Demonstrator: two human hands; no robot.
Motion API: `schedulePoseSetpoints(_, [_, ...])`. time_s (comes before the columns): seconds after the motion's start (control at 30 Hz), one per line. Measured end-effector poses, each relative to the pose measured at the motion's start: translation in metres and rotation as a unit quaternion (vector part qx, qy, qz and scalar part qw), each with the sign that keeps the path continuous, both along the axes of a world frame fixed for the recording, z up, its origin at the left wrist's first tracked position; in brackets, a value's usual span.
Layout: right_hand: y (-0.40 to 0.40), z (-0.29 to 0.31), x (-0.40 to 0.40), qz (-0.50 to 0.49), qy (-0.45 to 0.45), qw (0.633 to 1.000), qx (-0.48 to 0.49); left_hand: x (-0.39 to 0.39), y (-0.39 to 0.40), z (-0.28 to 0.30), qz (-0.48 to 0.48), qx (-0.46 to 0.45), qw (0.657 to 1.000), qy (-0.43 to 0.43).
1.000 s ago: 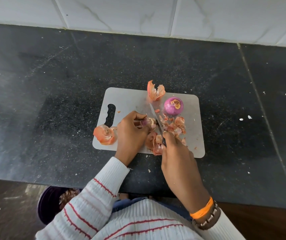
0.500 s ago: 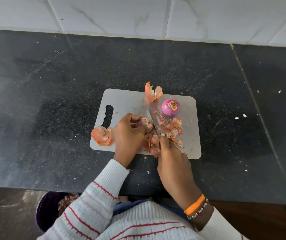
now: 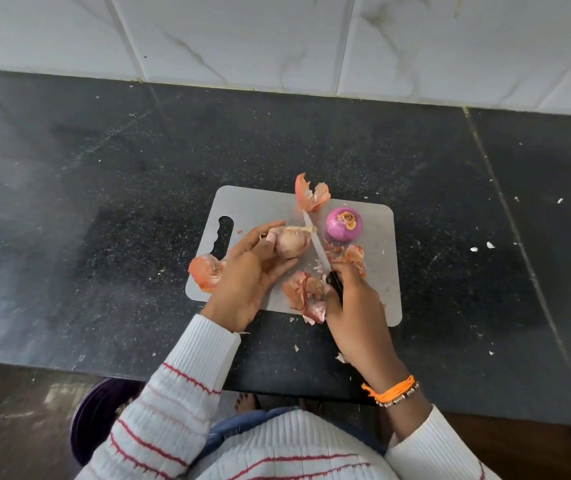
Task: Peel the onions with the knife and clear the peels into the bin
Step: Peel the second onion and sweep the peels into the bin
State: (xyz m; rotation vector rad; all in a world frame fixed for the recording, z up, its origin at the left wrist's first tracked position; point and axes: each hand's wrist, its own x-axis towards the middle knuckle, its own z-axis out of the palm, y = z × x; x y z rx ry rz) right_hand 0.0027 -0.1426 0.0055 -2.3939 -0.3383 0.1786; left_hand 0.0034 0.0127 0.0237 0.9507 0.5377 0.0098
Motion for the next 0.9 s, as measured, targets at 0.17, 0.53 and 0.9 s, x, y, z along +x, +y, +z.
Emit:
schedulePoseSetpoints(0.17, [-0.004, 0.0, 0.002, 0.006, -0.033, 0.999, -0.041, -0.003, -0.002, 0.003, 0.018, -0.165, 0.985, 0.054])
schedulePoseSetpoints(0.53, [-0.003, 0.006, 0.02, -0.001, -0.079, 0.985, 0.156, -0.01, -0.005, -0.003, -0.032, -0.071, 0.997, -0.025])
schedulePoseSetpoints(0.9, [0.004, 0.016, 0.038, -0.066, 0.027, 0.947, 0.313, -0.013, -0.008, 0.0, -0.051, -0.041, 0.996, -0.061])
